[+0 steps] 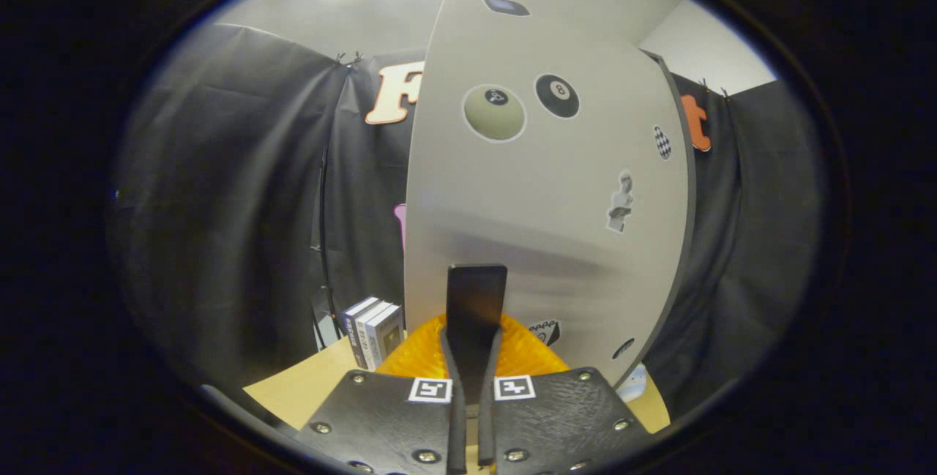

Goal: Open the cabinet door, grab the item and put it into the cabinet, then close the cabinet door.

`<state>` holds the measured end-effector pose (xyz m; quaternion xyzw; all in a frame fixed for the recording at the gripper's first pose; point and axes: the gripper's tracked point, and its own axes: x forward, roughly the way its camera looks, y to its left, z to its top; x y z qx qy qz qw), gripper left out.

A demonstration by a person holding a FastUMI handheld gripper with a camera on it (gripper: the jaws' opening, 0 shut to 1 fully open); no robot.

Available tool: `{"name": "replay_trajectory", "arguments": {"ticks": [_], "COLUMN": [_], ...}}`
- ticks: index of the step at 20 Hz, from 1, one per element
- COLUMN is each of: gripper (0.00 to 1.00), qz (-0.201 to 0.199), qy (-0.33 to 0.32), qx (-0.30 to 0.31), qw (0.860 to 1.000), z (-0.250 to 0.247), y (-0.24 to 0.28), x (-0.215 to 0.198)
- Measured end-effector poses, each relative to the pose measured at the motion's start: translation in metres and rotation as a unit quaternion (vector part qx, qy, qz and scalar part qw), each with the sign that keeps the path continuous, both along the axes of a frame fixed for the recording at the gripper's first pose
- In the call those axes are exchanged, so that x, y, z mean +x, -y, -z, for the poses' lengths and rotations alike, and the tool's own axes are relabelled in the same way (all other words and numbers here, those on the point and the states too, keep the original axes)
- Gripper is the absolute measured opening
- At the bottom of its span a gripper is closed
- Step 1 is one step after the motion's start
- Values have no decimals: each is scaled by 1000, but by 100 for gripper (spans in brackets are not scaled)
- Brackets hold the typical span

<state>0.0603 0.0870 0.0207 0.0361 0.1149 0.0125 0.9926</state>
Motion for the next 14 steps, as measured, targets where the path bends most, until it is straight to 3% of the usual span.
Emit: {"name": "replay_trajectory", "arguments": {"ticks": [14], "gripper": [7], "qz": [40], "qy": [-17], "qx": [-4], "qw": [999], "z": [-1], "y": [33], "x": [-32]}}
